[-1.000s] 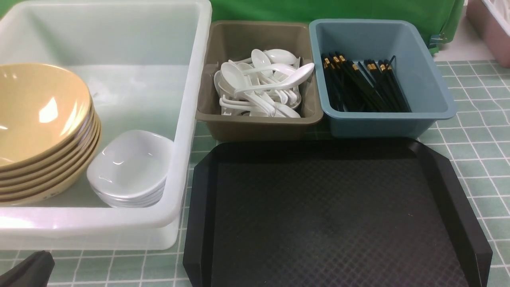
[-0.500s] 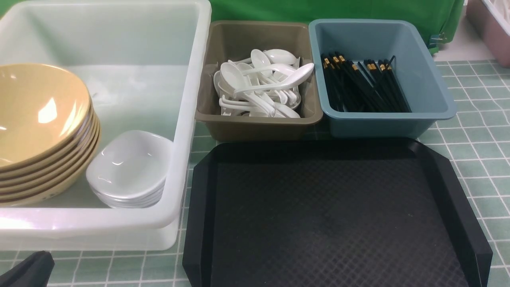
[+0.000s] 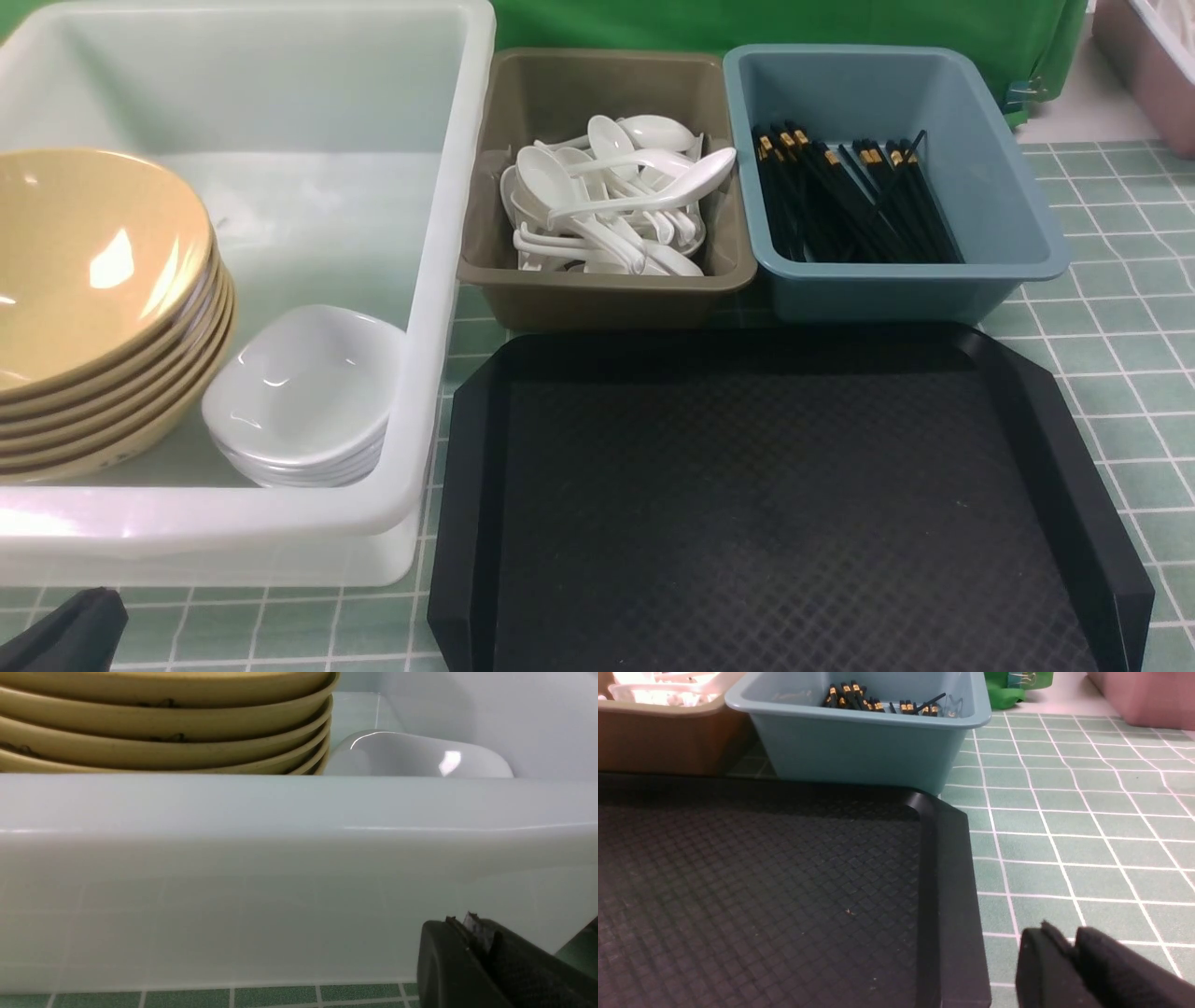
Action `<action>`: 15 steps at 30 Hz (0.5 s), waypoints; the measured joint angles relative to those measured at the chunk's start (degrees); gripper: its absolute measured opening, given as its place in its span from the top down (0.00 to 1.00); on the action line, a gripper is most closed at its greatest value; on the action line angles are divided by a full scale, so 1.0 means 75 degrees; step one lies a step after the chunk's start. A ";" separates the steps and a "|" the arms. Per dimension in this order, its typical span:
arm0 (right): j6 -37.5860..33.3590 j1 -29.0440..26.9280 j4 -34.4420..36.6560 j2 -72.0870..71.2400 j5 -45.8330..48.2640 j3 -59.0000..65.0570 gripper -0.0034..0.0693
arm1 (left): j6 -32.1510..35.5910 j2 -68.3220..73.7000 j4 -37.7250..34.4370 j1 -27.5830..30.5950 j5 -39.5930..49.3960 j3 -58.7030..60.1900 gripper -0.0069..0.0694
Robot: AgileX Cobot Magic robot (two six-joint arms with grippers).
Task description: On blue table put chopsticks spoon bowls plates into blue grey white boxes.
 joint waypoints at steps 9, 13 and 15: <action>0.0000 0.0000 0.0000 0.0000 0.0000 0.0000 0.75 | 0.0000 0.0000 0.0000 0.0000 0.0000 0.0000 0.90; 0.0000 0.0000 0.0000 0.0000 0.0000 0.0000 0.75 | 0.0000 0.0000 0.0000 0.0000 0.0000 0.0000 0.90; 0.0000 0.0000 0.0000 0.0000 0.0000 0.0000 0.74 | 0.0000 0.0000 0.0000 0.0000 0.0000 0.0000 0.90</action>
